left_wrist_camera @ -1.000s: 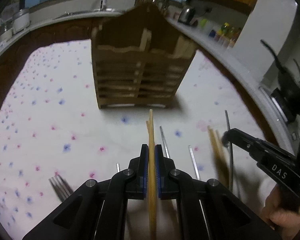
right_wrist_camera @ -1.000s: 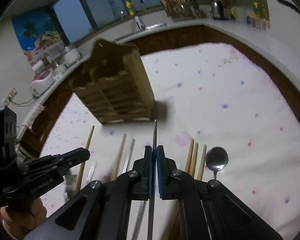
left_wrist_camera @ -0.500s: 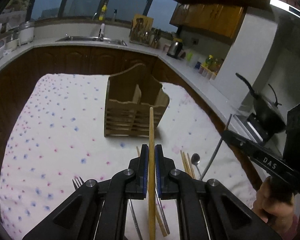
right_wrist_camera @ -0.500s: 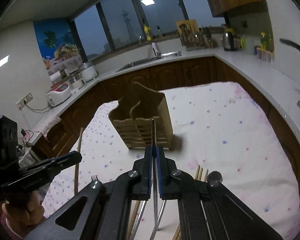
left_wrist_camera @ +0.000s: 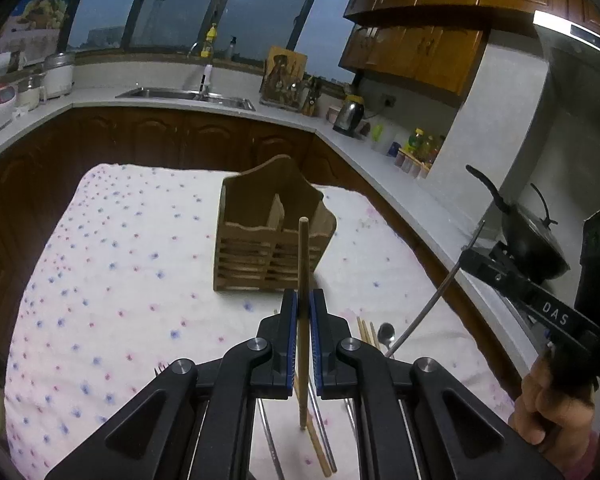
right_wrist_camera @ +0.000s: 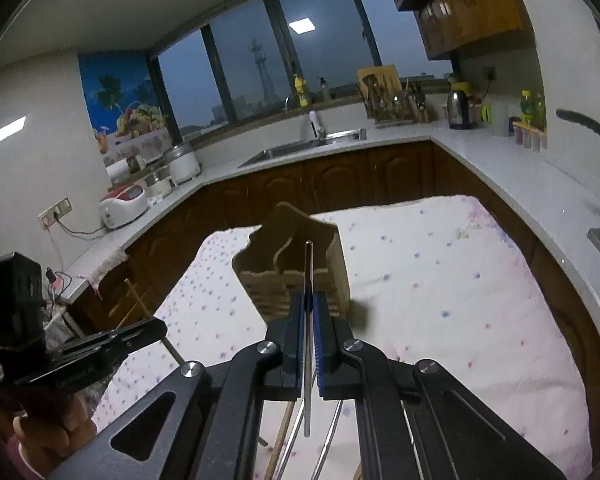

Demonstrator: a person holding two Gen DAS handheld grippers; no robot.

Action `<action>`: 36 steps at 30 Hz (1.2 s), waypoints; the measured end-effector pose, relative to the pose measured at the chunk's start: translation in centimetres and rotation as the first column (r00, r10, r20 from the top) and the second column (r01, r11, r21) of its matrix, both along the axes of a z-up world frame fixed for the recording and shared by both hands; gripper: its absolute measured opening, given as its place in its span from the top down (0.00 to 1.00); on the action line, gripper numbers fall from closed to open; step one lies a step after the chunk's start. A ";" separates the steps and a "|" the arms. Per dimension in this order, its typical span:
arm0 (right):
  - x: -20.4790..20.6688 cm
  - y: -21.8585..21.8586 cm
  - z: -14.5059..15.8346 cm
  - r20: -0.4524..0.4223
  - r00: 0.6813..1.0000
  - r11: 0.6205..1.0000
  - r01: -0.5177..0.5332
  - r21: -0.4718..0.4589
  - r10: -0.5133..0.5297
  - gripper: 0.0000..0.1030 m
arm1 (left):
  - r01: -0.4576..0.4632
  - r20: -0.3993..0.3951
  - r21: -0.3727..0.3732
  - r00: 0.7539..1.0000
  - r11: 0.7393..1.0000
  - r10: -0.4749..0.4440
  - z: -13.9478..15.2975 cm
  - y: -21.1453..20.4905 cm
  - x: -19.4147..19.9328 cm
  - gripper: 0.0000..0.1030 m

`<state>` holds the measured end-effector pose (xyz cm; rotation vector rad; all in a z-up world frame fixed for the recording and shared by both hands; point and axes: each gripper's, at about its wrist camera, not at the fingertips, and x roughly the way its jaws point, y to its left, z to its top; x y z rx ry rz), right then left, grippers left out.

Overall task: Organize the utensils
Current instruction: 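Lift both chopsticks upright and lower them into the wooden holder with both grippers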

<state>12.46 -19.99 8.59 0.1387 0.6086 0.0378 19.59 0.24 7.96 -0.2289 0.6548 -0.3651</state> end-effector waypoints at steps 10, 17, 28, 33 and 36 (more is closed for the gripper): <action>3.5 -0.4 3.1 0.102 0.995 1.000 0.004 0.007 -0.005 0.96 | -0.044 0.116 -0.008 0.992 0.999 0.045 3.2 1.5 2.1 0.96; 7.8 -0.8 6.0 0.213 0.977 0.999 0.029 0.015 -0.031 0.96 | -0.093 0.218 -0.015 0.971 0.996 0.094 5.8 2.1 5.3 0.96; 14.8 -2.1 2.8 0.202 0.976 0.997 0.071 0.029 -0.075 0.96 | -0.193 0.264 -0.065 0.943 0.979 0.203 1.8 1.9 12.3 0.96; 16.0 -2.6 -1.6 0.168 0.982 0.996 0.075 0.051 -0.082 0.96 | -0.213 0.229 -0.059 0.948 0.975 0.221 -3.0 0.0 14.8 0.96; 16.5 -3.1 -3.4 0.156 0.983 0.993 0.087 0.079 -0.098 0.96 | -0.222 0.207 -0.060 0.951 0.973 0.229 -5.4 -0.9 16.1 0.96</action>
